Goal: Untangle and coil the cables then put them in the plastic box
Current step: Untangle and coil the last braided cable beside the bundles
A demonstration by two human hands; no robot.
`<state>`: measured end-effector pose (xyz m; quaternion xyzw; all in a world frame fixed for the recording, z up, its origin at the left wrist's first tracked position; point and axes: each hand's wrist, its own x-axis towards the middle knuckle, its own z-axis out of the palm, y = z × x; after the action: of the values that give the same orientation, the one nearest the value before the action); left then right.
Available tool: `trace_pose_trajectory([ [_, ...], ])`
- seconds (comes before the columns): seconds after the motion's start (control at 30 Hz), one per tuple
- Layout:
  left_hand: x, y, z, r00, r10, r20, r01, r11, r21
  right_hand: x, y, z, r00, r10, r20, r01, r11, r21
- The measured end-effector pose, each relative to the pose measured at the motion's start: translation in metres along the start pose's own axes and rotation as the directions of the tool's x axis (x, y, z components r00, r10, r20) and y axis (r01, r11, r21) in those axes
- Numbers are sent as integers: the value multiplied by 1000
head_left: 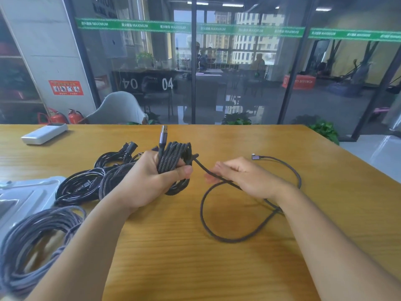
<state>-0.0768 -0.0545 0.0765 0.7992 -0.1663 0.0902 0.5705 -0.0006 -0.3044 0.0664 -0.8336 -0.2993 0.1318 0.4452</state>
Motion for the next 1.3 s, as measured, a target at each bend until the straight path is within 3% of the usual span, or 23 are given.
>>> trace_pose_trajectory([
  [0.1, 0, 0, 4, 998, -8, 69, 7, 1000, 2, 2, -1, 14, 995, -67, 79, 67, 998, 11],
  [0.23, 1, -4, 10, 992, -37, 123, 37, 999, 0, 13, 1, 25, 990, -24, -140, 46, 987, 154],
  [0.37, 4, -9, 15, 984, -65, 166, 67, 998, -11, 21, 0, 32, 935, 11, -354, 109, 942, 319],
  [0.63, 6, -14, 19, 978, -144, 152, 145, 989, 6, 17, -1, 17, 931, 46, -362, 182, 801, 570],
  [0.77, 7, -16, 14, 983, -175, 63, 176, 984, -19, 15, 2, -2, 830, 111, -547, 303, 734, 608],
  [0.83, 8, -16, 11, 980, -200, -19, 200, 979, -28, 12, 6, -11, 782, 124, -610, 327, 753, 571],
  [0.9, 8, -18, 10, 969, -217, -117, 214, 976, -45, 7, 7, -16, 779, 47, -626, 301, 847, 438],
  [1.07, 8, -16, 13, 952, -119, -281, 115, 993, -30, -5, -3, -15, 883, -145, -447, 240, 957, 164],
  [1.23, 6, -10, 25, 970, 16, -243, 1, 998, 69, -1, -10, 9, 926, -171, -337, 164, 985, -51],
  [1.3, 7, -13, 29, 984, 10, -176, 9, 994, 105, 1, -10, 16, 925, -165, -343, 178, 984, 4],
])
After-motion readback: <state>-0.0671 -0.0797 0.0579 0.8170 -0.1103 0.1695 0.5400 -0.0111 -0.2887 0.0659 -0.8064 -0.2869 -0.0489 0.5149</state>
